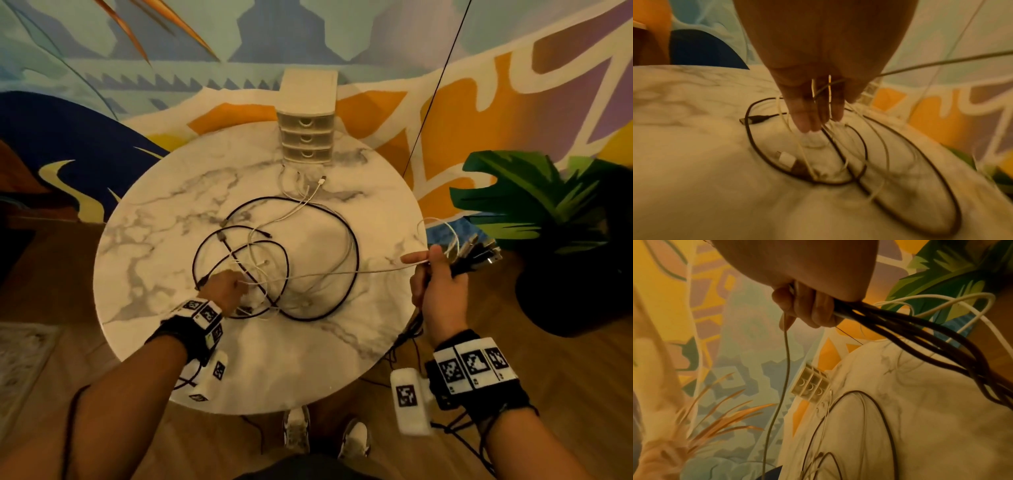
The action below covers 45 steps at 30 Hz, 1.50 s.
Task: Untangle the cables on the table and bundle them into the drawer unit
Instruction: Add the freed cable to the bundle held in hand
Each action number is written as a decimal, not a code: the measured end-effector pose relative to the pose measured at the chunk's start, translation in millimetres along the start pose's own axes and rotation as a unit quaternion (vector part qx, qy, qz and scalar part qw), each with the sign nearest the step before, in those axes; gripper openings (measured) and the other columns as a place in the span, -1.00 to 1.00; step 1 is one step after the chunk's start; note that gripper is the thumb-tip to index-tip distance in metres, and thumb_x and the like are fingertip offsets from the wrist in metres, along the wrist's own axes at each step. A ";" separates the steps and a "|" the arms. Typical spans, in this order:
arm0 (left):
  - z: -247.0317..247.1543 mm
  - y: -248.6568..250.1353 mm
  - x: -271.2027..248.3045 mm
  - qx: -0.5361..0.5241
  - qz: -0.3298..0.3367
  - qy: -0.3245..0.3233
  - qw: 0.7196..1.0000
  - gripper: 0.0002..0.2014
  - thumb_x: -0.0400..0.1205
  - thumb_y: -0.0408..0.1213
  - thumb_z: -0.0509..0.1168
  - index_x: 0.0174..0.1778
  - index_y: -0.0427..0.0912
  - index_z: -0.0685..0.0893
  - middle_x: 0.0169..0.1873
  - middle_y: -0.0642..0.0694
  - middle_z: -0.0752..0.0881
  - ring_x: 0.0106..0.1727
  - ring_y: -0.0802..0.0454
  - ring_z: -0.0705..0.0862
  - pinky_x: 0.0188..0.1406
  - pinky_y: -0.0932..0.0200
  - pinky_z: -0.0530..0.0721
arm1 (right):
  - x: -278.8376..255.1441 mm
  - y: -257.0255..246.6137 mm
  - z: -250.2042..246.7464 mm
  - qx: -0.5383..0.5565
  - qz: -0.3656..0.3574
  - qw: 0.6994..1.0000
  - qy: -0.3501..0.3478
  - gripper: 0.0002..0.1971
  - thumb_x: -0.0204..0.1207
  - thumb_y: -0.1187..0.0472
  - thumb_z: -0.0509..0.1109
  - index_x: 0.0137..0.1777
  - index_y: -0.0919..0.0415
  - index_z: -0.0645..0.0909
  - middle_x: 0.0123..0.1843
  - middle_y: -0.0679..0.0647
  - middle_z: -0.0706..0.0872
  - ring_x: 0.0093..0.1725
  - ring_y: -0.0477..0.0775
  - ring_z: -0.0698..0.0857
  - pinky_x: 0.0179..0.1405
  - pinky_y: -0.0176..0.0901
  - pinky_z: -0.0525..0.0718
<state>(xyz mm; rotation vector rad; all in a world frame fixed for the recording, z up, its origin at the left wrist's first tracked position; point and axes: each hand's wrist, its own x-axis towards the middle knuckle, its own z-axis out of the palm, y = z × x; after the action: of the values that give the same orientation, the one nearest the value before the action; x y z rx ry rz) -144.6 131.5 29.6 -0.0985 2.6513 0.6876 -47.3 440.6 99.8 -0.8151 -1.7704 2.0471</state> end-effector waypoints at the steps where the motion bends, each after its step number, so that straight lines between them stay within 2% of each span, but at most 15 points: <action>1: -5.9 -2.3 4.3 -0.046 -0.017 0.031 0.998 -0.79 0.65 -0.31 0.19 0.05 -0.28 0.70 0.05 -0.35 0.72 0.07 -0.29 0.67 0.07 -0.08 0.65 | 3.3 -0.7 -2.9 0.005 0.003 1.000 0.015 -0.49 0.73 0.00 0.08 -0.20 0.35 0.68 -0.66 0.01 0.29 -0.68 -0.07 0.22 -0.69 -0.32 0.19; 5: -36.5 14.0 4.9 -0.037 0.028 0.152 0.987 -0.67 0.71 -0.13 0.07 0.15 -0.20 0.68 0.15 -0.30 0.71 0.11 -0.31 0.66 0.09 -0.11 0.63 | 8.6 3.7 -7.1 0.020 0.037 0.998 0.044 -0.45 0.71 -0.12 0.05 -0.08 0.26 0.75 -0.67 -0.03 0.32 -0.66 -0.08 0.23 -0.68 -0.33 0.19; 9: -29.2 52.7 -25.8 0.117 0.087 0.064 0.987 -0.64 0.73 -0.05 -0.01 0.14 -0.07 0.66 0.06 -0.22 0.72 0.07 -0.26 0.66 -0.04 -0.01 0.59 | -7.9 24.0 6.5 0.007 0.074 0.997 -0.026 -0.41 0.72 -0.12 0.00 -0.12 0.26 0.76 -0.68 -0.04 0.33 -0.70 -0.12 0.23 -0.70 -0.34 0.19; 13: -17.9 95.9 -59.2 0.255 0.143 0.088 0.952 -0.63 0.73 0.01 -0.06 0.09 -0.05 0.61 -0.01 -0.19 0.71 0.03 -0.25 0.68 -0.12 0.02 0.56 | -39.2 34.4 24.2 -0.056 0.070 0.977 -0.192 -0.41 0.72 -0.07 0.00 -0.14 0.29 0.76 -0.67 0.04 0.33 -0.70 -0.09 0.25 -0.66 -0.31 0.24; 16: 7.6 128.2 -91.3 0.309 0.218 0.046 0.925 -0.71 0.73 -0.09 -0.03 0.10 -0.11 0.54 -0.06 -0.14 0.70 -0.05 -0.22 0.70 -0.27 0.06 0.47 | -47.2 33.3 41.4 -0.056 0.101 0.963 -0.244 -0.45 0.64 -0.12 0.09 -0.41 0.20 0.67 -0.70 0.02 0.31 -0.71 -0.09 0.24 -0.61 -0.24 0.20; 20: 39.6 119.0 -99.0 0.278 0.255 0.003 0.926 -0.76 0.73 -0.15 -0.03 0.12 -0.15 0.48 -0.05 -0.12 0.67 -0.08 -0.20 0.69 -0.31 0.03 0.49 | -36.8 36.7 35.8 -0.042 0.078 0.971 -0.224 -0.58 0.71 0.02 0.11 -0.03 0.20 0.77 -0.65 0.09 0.30 -0.66 -0.06 0.24 -0.65 -0.29 0.23; 22: 41.9 97.4 -82.4 0.243 0.215 -0.035 0.945 -0.77 0.73 -0.14 -0.03 0.09 -0.13 0.49 0.04 -0.14 0.64 0.03 -0.23 0.66 -0.18 -0.02 0.57 | -31.1 36.9 25.8 -0.047 0.067 0.974 -0.209 -0.56 0.72 0.03 0.08 0.02 0.27 0.75 -0.65 0.10 0.32 -0.67 -0.07 0.24 -0.67 -0.32 0.24; 24: 31.2 80.8 -65.0 0.201 0.184 -0.052 0.961 -0.71 0.74 -0.10 -0.03 0.12 -0.15 0.53 0.11 -0.16 0.61 0.13 -0.21 0.63 0.03 -0.07 0.59 | -27.4 36.3 17.8 -0.054 0.075 0.977 -0.193 -0.53 0.73 0.04 0.07 -0.02 0.30 0.76 -0.65 0.09 0.33 -0.70 -0.08 0.23 -0.69 -0.32 0.23; 28: -7.0 90.8 -35.7 0.033 0.209 0.118 0.970 -0.69 0.72 -0.12 0.04 -0.01 -0.21 0.63 -0.01 -0.23 0.70 0.02 -0.24 0.65 -0.02 -0.03 0.56 | -26.3 42.8 3.9 -0.127 0.083 0.966 -0.211 -0.42 0.73 -0.01 0.03 -0.16 0.36 0.77 -0.67 0.09 0.35 -0.71 -0.11 0.28 -0.66 -0.38 0.28; 30: -12.1 109.6 -26.5 -0.019 0.186 0.094 0.978 -0.68 0.72 -0.10 0.05 -0.16 -0.16 0.63 -0.14 -0.22 0.74 -0.08 -0.24 0.67 -0.05 -0.07 0.62 | -21.7 49.0 -11.0 -0.164 0.099 0.967 -0.170 -0.39 0.73 -0.03 0.04 -0.30 0.31 0.76 -0.67 0.08 0.35 -0.72 -0.12 0.29 -0.65 -0.33 0.29; 31: -6.9 121.5 -24.2 0.013 0.171 0.024 0.985 -0.68 0.71 -0.09 0.07 -0.21 -0.12 0.63 -0.15 -0.21 0.75 -0.08 -0.23 0.68 -0.02 -0.08 0.63 | -18.8 51.3 -23.4 -0.183 0.111 0.967 -0.137 -0.39 0.72 -0.05 0.07 -0.37 0.27 0.75 -0.65 0.10 0.39 -0.71 -0.10 0.32 -0.63 -0.29 0.30; 34: 17.9 154.2 -28.3 0.120 0.182 -0.110 0.970 -0.67 0.70 -0.02 0.08 -0.25 -0.06 0.63 -0.16 -0.14 0.72 -0.08 -0.18 0.68 0.01 -0.04 0.65 | -13.4 53.1 -68.3 -0.252 0.141 0.957 -0.041 -0.45 0.71 -0.01 0.12 -0.42 0.27 0.64 -0.57 0.06 0.58 -0.67 -0.10 0.45 -0.57 -0.27 0.38; 38: 14.2 226.1 -34.0 -0.058 0.285 -0.025 0.956 -0.70 0.72 -0.18 0.08 -0.23 -0.13 0.63 -0.51 0.03 0.58 -0.35 -0.03 0.61 -0.18 0.15 0.54 | -16.3 57.6 -138.3 -0.327 0.183 0.926 0.046 -0.50 0.71 0.07 0.12 -0.42 0.29 0.58 -0.56 0.04 0.52 -0.57 0.01 0.48 -0.53 -0.19 0.32; 41: 8.1 285.5 -38.7 -0.112 0.368 0.012 0.923 -0.70 0.74 -0.16 0.04 -0.17 -0.15 0.61 -0.57 -0.09 0.61 -0.52 0.13 0.56 -0.32 0.21 0.50 | -21.1 72.0 -185.1 -0.365 0.223 0.900 0.081 -0.51 0.68 0.02 0.15 -0.20 0.41 0.69 -0.43 0.17 0.60 -0.48 0.12 0.53 -0.48 -0.14 0.38; 45: 10.1 336.6 -47.7 -0.185 0.425 0.050 0.885 -0.67 0.75 -0.17 0.02 -0.13 -0.26 0.62 -0.57 -0.11 0.59 -0.61 0.22 0.50 -0.52 0.40 0.43 | -34.8 78.2 -222.1 -0.388 0.231 0.886 0.099 -0.47 0.68 0.02 0.15 -0.36 0.35 0.72 -0.42 0.15 0.67 -0.44 0.11 0.60 -0.37 -0.13 0.45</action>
<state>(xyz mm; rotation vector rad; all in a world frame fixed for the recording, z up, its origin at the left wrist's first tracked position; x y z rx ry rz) -152.6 430.0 192.5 1.0034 2.5407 1.4778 123.8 582.8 14.9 -1.7427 -2.4590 1.3267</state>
